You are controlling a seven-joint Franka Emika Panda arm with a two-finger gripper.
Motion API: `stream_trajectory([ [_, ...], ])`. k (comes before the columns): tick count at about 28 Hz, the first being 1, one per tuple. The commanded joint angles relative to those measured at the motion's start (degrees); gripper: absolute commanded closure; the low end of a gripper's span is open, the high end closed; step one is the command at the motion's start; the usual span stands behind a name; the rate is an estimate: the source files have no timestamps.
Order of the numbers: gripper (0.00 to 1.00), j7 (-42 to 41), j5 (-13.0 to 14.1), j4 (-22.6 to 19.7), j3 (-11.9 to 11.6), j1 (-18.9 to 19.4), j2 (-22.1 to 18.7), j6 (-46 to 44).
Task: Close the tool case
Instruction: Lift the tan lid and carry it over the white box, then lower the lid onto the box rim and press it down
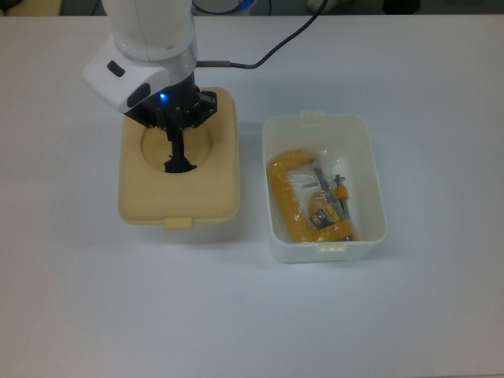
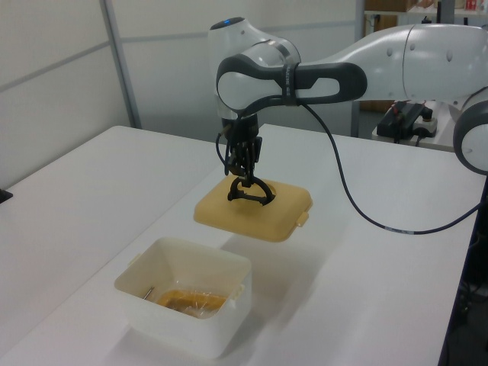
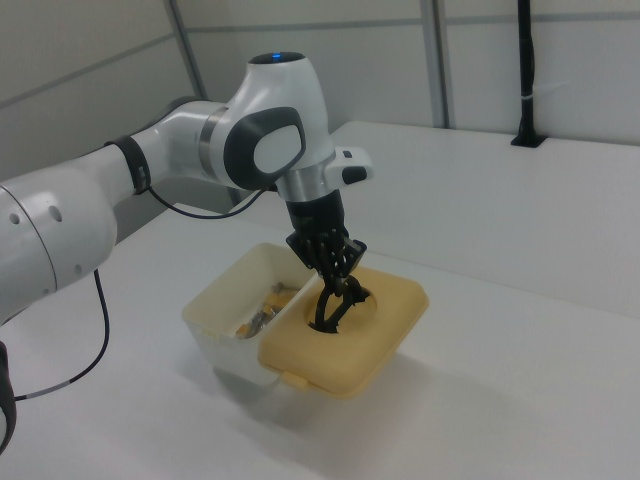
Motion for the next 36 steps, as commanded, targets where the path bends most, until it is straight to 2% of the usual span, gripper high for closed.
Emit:
stream_trajectory([
  [1, 1.00, 2.2, 1.0, 0.3, 0.2, 0.6, -0.5, -1.4],
  [5, 1.00, 4.6, 1.0, 0.4, 0.5, 1.0, -0.5, -1.2],
  [8, 1.00, 6.3, 1.0, 0.4, 0.3, 3.5, -0.5, -1.2],
  [18, 1.00, 10.6, 0.8, 0.9, 0.4, 7.8, -0.4, -0.1],
  [22, 1.00, 12.0, 0.7, 2.9, 0.4, 8.8, -0.1, 1.1],
  [36, 1.00, 15.6, -0.6, 3.3, 1.0, 13.7, 1.2, 3.0],
])
